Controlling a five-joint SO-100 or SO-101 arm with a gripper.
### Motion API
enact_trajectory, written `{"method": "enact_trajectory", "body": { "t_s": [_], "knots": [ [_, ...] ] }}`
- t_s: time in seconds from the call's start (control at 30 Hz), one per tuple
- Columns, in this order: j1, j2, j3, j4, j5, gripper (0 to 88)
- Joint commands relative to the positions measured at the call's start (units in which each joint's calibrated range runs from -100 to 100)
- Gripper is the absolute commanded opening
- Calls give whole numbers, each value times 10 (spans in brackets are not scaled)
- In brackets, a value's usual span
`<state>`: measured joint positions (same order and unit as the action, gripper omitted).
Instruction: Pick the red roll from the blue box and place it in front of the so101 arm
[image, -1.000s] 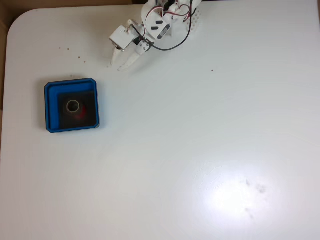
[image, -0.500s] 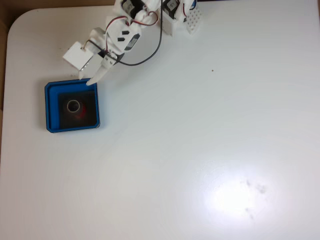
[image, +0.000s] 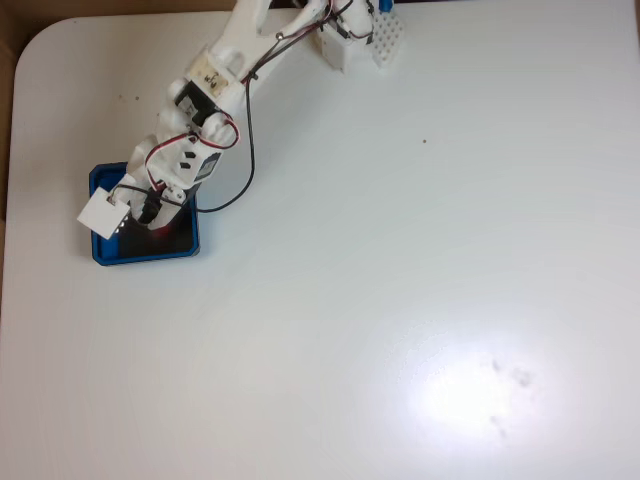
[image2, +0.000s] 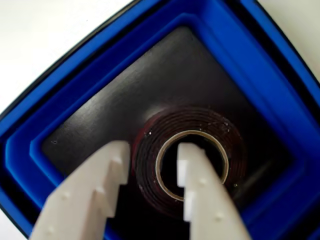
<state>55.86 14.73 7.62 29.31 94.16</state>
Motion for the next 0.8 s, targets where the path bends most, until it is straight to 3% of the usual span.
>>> {"method": "enact_trajectory", "body": {
  "t_s": [0.0, 0.37, 0.77],
  "knots": [
    [6, 11, -43, -9, 3, 55],
    [27, 14, -43, -9, 3, 159],
    [32, 44, -40, -8, -2, 168]
  ]
}}
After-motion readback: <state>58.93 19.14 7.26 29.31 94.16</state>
